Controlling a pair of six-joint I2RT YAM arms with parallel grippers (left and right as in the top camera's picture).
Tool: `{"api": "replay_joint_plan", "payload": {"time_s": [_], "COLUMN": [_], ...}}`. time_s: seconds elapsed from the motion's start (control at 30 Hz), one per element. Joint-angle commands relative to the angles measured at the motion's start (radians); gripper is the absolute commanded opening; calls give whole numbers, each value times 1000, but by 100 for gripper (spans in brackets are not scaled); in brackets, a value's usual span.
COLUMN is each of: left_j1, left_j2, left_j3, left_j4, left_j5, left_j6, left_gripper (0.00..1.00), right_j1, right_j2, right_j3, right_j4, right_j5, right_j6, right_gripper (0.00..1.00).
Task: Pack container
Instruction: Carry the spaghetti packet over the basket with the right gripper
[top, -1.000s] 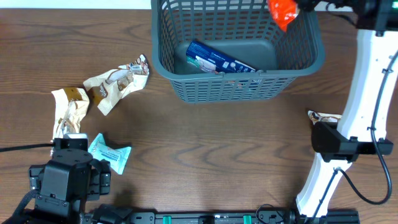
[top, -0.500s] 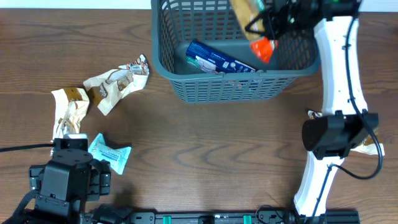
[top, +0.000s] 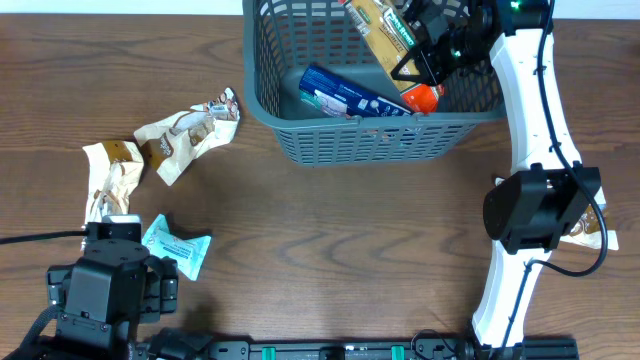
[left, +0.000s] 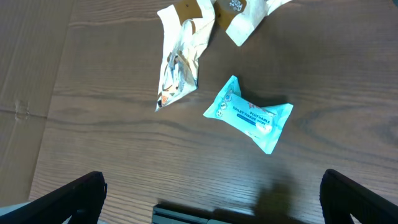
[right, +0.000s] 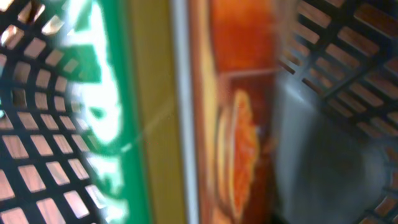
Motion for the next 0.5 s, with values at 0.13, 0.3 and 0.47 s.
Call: {"api": "replay_joint_plan", "payload": {"time_s": [0.13, 0.3, 0.47], "left_j1": [4, 4, 4], "left_j2": [-2, -2, -2], "left_j3": [18, 18, 18], "left_j4": [-4, -4, -4], "left_j5": [6, 6, 5], "left_j6": [-2, -2, -2], "left_gripper": [99, 99, 99], "right_j1": [17, 17, 17], "right_j2": [-45, -46, -48], "right_j3": [15, 16, 62], "right_j4": [8, 21, 65], "right_j5": [-67, -67, -67], "right_j6": [-38, -13, 68], "right_gripper": [61, 82, 83]}}
